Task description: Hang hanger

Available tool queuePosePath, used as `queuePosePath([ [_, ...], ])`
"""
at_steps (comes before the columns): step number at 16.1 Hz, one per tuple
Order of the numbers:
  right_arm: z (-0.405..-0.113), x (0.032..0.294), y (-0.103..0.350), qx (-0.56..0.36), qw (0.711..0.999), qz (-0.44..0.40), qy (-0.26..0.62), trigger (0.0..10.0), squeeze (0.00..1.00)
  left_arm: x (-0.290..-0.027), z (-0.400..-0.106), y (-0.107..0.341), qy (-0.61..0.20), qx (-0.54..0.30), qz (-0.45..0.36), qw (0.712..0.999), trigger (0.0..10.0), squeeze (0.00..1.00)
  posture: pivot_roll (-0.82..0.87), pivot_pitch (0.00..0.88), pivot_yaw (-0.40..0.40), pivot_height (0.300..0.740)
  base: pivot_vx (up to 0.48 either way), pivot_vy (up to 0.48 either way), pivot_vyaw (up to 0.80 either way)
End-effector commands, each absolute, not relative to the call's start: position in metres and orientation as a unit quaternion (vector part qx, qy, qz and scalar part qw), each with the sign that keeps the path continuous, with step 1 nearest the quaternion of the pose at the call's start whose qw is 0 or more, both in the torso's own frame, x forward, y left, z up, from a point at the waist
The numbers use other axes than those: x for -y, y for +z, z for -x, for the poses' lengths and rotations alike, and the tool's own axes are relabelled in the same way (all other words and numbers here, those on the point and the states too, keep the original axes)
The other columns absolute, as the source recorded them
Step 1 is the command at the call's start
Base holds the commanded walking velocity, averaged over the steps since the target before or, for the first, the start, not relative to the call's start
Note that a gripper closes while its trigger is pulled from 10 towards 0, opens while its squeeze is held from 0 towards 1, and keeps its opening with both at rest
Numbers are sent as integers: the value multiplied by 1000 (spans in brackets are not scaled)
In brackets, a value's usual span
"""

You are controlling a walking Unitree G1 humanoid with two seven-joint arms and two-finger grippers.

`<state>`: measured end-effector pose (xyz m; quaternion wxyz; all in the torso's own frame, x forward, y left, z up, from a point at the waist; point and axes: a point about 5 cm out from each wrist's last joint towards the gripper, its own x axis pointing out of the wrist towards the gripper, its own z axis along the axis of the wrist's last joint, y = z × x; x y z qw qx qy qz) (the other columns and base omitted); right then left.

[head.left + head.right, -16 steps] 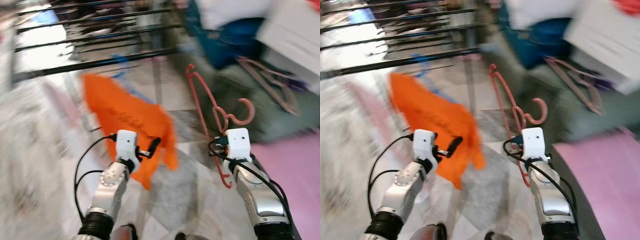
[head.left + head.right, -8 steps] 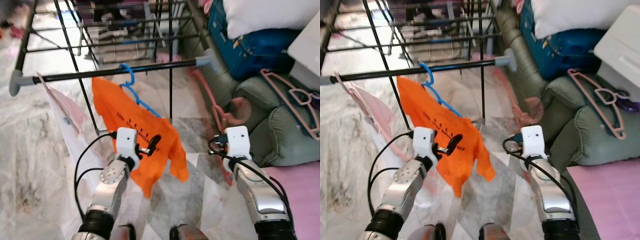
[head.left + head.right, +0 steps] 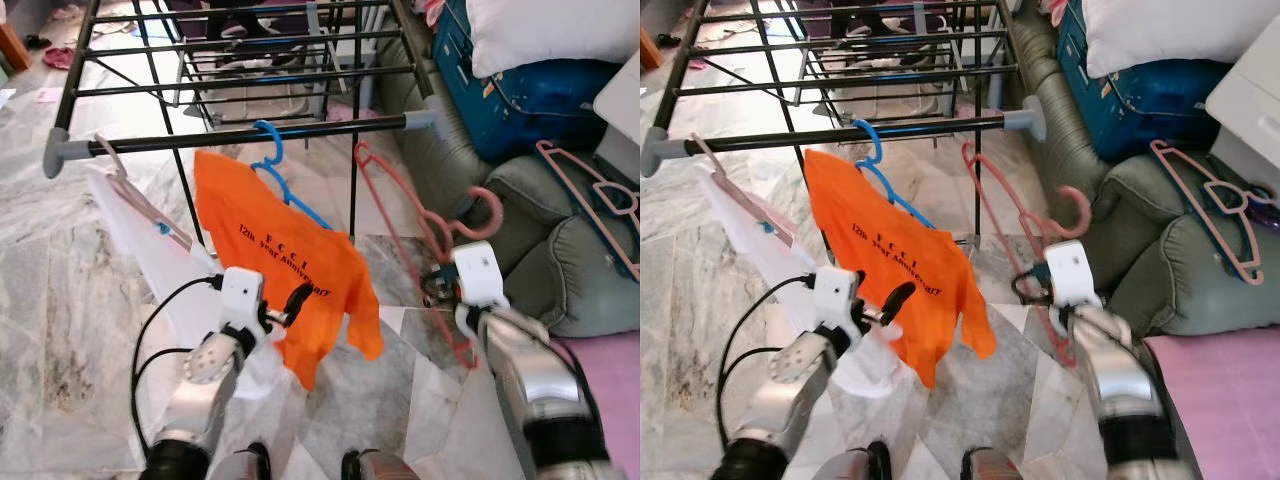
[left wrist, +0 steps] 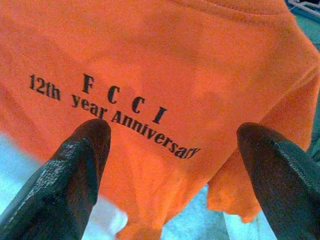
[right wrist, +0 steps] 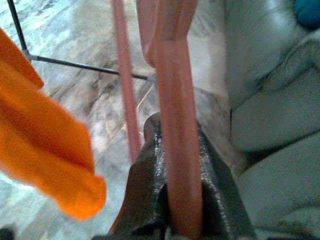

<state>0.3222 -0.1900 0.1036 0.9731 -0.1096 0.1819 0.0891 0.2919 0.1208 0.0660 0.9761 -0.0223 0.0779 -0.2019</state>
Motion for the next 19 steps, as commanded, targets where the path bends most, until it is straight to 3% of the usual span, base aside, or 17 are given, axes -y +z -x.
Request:
queuePosePath([
  [1, -328, 188, 104, -191, 968, 123, 103, 10000, 0, -125, -287, 64, -206, -83, 14, 975, 10000, 0, -74, 251, -14, 740, 0, 0, 0],
  [9, -385, 157, 138, -168, 965, 138, 144, 10000, 0, -137, -269, 67, -202, -89, 6, 975, 10000, 0, -9, 301, -24, 740, 0, 0, 0],
  [19, -410, 125, 181, -106, 973, 138, 149, 10000, 0, -146, -261, 75, -186, -90, 2, 979, 10000, 0, 45, 319, -25, 740, 0, 0, 0],
])
